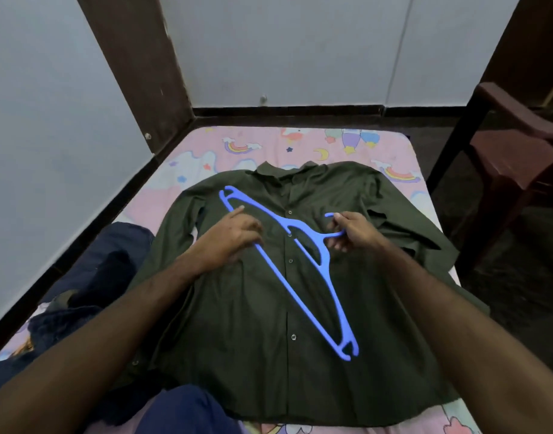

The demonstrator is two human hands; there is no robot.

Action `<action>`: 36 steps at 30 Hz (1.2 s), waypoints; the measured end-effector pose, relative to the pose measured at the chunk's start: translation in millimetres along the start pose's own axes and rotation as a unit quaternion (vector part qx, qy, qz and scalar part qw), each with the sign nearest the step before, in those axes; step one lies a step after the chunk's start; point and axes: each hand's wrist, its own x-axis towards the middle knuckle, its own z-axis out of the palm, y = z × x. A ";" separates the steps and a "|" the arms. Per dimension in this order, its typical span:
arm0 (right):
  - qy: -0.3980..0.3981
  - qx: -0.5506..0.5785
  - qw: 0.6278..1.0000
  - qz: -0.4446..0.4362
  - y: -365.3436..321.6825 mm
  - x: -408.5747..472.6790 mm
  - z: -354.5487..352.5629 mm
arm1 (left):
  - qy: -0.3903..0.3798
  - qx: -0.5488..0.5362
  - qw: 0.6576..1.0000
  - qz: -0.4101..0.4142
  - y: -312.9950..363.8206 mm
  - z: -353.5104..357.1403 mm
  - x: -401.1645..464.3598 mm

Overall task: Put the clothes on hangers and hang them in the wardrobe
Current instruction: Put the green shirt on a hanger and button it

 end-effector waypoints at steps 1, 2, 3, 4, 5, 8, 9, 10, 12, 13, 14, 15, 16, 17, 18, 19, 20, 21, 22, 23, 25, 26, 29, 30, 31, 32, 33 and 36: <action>0.016 0.026 1.000 0.006 4.2 5.0 -8.7 | 0.034 -0.001 0.999 -0.023 -5.8 3.6 9.4; 0.040 0.075 0.996 0.009 8.1 12.5 -17.4 | 0.069 -0.003 0.996 -0.060 -11.8 5.9 19.5; 0.062 0.137 0.989 0.007 10.3 20.1 -25.9 | 0.098 -0.007 0.989 -0.110 -18.4 7.3 30.2; 0.082 0.196 0.977 0.005 12.7 26.2 -32.1 | 0.118 -0.014 0.979 -0.166 -24.8 8.2 37.7; 0.102 0.253 0.962 0.005 14.4 35.1 -38.2 | 0.127 -0.025 0.967 -0.219 -34.4 11.6 47.8; 0.144 0.411 0.900 -0.003 16.9 62.8 -51.5 | 0.065 -0.079 0.928 -0.357 -77.2 33.5 85.0; 0.148 0.442 0.885 -0.009 17.4 73.2 -53.5 | 0.039 -0.094 0.913 -0.396 -92.6 41.6 99.3; 0.148 0.454 0.878 -0.017 18.6 83.3 -53.9 | 0.027 -0.105 0.900 -0.422 -106.7 49.1 114.3; 0.147 0.441 0.885 -0.028 26.0 100.3 -50.6 | 0.029 -0.111 0.885 -0.452 -131.5 64.1 145.4; 0.146 0.432 0.890 -0.028 34.8 105.9 -47.5 | 0.027 -0.109 0.879 -0.464 -141.2 71.9 160.4; 0.145 0.431 0.890 -0.026 46.2 109.9 -44.9 | 0.020 -0.107 0.869 -0.484 -151.1 80.8 175.9; 0.144 0.439 0.886 -0.027 58.8 113.2 -42.6 | 0.007 -0.107 0.854 -0.508 -160.5 89.6 189.6; 0.144 0.453 0.879 -0.034 71.3 114.6 -41.5 | -0.010 -0.109 0.840 -0.531 -170.8 99.6 200.4; 0.144 0.465 0.872 -0.044 81.5 115.4 -41.0 | -0.030 -0.113 0.828 -0.549 -181.5 110.6 208.2; 0.142 0.472 0.869 -0.053 88.0 117.3 -40.9 | -0.050 -0.118 0.819 -0.559 -192.3 122.8 212.8; 0.140 0.473 0.868 -0.059 90.4 120.2 -39.9 | -0.073 -0.120 0.814 -0.563 -202.3 133.5 214.5; 0.137 0.471 0.869 -0.063 90.4 123.2 -38.2 | -0.093 -0.114 0.813 -0.563 -209.1 143.4 214.3; 0.137 0.471 0.869 -0.066 90.2 125.4 -37.1 | -0.105 -0.105 0.814 -0.561 -214.1 150.1 213.3; 0.138 0.472 0.868 -0.068 90.1 126.1 -36.7 | -0.104 -0.096 0.817 -0.559 -216.3 155.5 210.8; 0.137 0.476 0.866 -0.070 91.9 125.8 -37.1 | -0.089 -0.097 0.819 -0.559 -218.7 158.9 207.0; 0.135 0.485 0.861 -0.073 94.3 123.9 -38.8 | -0.043 -0.098 0.826 -0.553 -218.9 157.3 198.5; 0.133 0.489 0.859 -0.070 93.8 121.8 -39.5 | -0.026 -0.098 0.829 -0.550 -217.4 150.7 194.0; 0.129 0.508 0.850 -0.056 86.8 115.9 -40.4 | 0.012 -0.111 0.844 -0.524 -201.9 113.4 187.9; 0.130 0.520 0.843 -0.051 81.5 111.9 -41.2 | 0.029 -0.114 0.852 -0.511 -192.5 96.7 188.7; 0.133 0.533 0.834 -0.047 75.6 106.5 -43.1 | 0.051 -0.114 0.860 -0.495 -181.9 78.0 190.1; 0.137 0.545 0.826 -0.047 68.4 99.5 -46.4 | 0.077 -0.110 0.869 -0.476 -171.4 58.6 191.7; 0.147 0.554 0.818 -0.054 59.7 91.4 -50.8 | 0.102 -0.104 0.878 -0.457 -162.7 39.0 193.2; 0.167 0.566 0.801 -0.098 17.0 61.5 -71.3 | 0.161 -0.095 0.891 -0.414 -133.4 -25.4 197.5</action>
